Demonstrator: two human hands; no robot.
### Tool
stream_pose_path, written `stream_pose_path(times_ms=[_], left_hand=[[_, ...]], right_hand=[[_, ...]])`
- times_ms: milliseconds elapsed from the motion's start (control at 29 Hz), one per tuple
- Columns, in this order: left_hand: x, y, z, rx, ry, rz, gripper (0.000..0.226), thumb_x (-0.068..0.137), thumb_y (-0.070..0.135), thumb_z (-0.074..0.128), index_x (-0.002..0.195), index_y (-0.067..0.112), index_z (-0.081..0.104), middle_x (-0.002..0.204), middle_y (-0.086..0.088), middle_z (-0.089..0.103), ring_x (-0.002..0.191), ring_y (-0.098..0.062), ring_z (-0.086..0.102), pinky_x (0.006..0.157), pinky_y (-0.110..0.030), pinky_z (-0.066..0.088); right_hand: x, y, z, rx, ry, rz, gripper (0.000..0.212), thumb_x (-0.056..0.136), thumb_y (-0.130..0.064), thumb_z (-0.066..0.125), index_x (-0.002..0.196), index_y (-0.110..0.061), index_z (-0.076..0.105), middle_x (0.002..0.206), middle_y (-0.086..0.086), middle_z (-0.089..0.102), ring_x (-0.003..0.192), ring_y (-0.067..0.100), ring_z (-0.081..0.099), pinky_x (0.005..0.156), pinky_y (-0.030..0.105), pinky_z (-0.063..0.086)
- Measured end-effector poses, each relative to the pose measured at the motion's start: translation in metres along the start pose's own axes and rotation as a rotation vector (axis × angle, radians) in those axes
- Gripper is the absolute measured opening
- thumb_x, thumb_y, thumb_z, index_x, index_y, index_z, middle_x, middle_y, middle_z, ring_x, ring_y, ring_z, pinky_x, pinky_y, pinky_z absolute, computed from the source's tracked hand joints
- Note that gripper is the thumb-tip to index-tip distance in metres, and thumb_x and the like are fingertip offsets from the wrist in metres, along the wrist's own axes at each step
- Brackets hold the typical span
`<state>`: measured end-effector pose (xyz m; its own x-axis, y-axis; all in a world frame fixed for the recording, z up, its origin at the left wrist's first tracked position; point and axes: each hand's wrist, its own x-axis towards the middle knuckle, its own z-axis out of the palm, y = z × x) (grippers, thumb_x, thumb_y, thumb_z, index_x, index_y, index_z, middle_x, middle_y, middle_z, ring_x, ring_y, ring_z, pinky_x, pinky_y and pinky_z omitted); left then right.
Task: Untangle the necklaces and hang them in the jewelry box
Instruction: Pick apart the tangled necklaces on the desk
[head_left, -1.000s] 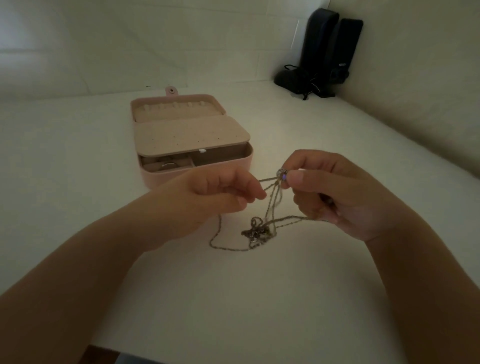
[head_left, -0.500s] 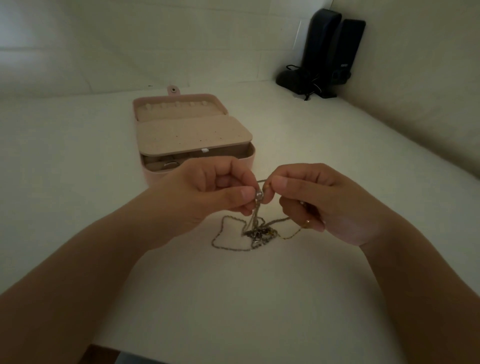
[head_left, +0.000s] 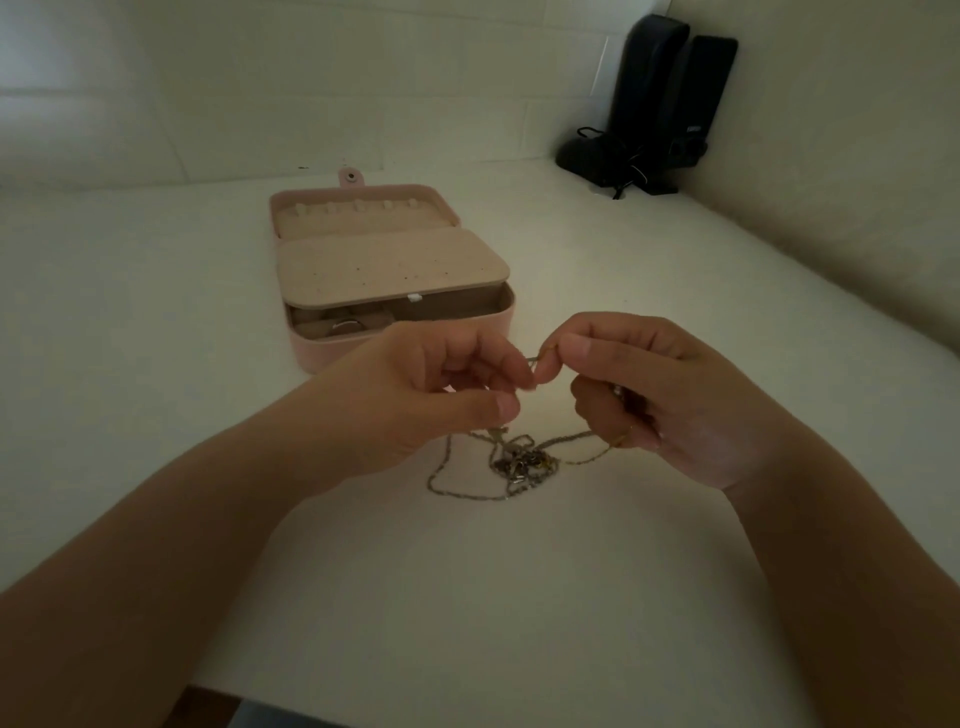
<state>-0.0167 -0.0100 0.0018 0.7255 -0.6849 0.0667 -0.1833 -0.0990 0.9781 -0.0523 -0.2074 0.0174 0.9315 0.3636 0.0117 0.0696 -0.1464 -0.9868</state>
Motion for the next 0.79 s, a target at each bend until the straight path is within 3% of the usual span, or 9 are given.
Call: stream_pose_path(times_ms=[69, 207, 310, 379, 517, 690, 793], left_hand=[[-0.001, 0.000, 0.001, 0.111, -0.051, -0.018, 0.013, 0.063, 0.036, 0.069, 0.076, 0.035, 0.068, 0.075, 0.012, 0.067, 0.073, -0.003, 0.060, 0.073, -0.018, 0.047], [0.000, -0.001, 0.002, 0.080, -0.087, -0.059, 0.010, 0.070, 0.024, 0.066, 0.076, 0.032, 0.068, 0.092, 0.008, 0.072, 0.092, -0.009, 0.067, 0.085, -0.024, 0.051], [-0.002, 0.002, 0.003, 0.001, -0.096, -0.046, 0.008, 0.077, 0.014, 0.066, 0.082, 0.021, 0.066, 0.081, 0.001, 0.074, 0.078, -0.011, 0.069, 0.073, -0.019, 0.053], [-0.003, 0.005, 0.003, -0.041, -0.066, -0.064, 0.016, 0.070, 0.020, 0.062, 0.085, 0.017, 0.064, 0.074, 0.000, 0.073, 0.067, -0.012, 0.068, 0.066, -0.020, 0.055], [-0.003, 0.008, 0.003, -0.076, -0.010, -0.065, 0.017, 0.066, 0.023, 0.061, 0.081, 0.018, 0.065, 0.067, -0.002, 0.071, 0.057, -0.015, 0.066, 0.057, -0.022, 0.054], [-0.003, 0.009, 0.003, -0.069, -0.036, -0.075, 0.028, 0.066, 0.027, 0.062, 0.094, 0.026, 0.068, 0.059, 0.000, 0.064, 0.053, -0.010, 0.061, 0.053, -0.017, 0.049], [-0.003, 0.010, 0.003, -0.061, -0.076, -0.047, 0.017, 0.075, 0.026, 0.067, 0.092, 0.028, 0.071, 0.055, 0.000, 0.060, 0.049, -0.010, 0.059, 0.051, -0.017, 0.048]], right_hand=[[-0.001, 0.000, -0.002, 0.076, -0.007, -0.026, 0.020, 0.088, -0.026, 0.053, 0.075, -0.024, 0.068, 0.036, -0.007, 0.036, 0.034, 0.007, 0.024, 0.040, 0.017, 0.025], [-0.001, -0.001, -0.006, 0.246, -0.025, -0.107, 0.018, 0.076, -0.039, 0.059, 0.077, -0.023, 0.068, 0.036, -0.008, 0.039, 0.035, 0.012, 0.018, 0.039, 0.021, 0.017], [-0.001, -0.002, -0.011, 0.329, 0.027, -0.144, 0.017, 0.075, -0.037, 0.058, 0.077, -0.022, 0.066, 0.037, -0.009, 0.042, 0.035, 0.012, 0.017, 0.039, 0.018, 0.018], [-0.001, -0.003, -0.012, 0.330, 0.068, -0.137, 0.017, 0.076, -0.034, 0.053, 0.076, -0.022, 0.065, 0.039, -0.007, 0.045, 0.033, 0.008, 0.022, 0.037, 0.017, 0.018], [-0.001, -0.003, -0.013, 0.302, 0.107, -0.068, 0.022, 0.086, -0.024, 0.047, 0.077, -0.023, 0.067, 0.042, -0.002, 0.050, 0.030, 0.006, 0.026, 0.035, 0.018, 0.016], [-0.003, -0.004, -0.011, 0.264, 0.111, -0.062, 0.009, 0.077, -0.026, 0.060, 0.080, -0.025, 0.068, 0.034, -0.007, 0.039, 0.030, 0.007, 0.022, 0.037, 0.019, 0.013], [-0.003, -0.004, -0.010, 0.251, 0.092, -0.063, 0.012, 0.076, -0.025, 0.058, 0.081, -0.024, 0.069, 0.032, -0.008, 0.036, 0.031, 0.010, 0.018, 0.038, 0.020, 0.012]])
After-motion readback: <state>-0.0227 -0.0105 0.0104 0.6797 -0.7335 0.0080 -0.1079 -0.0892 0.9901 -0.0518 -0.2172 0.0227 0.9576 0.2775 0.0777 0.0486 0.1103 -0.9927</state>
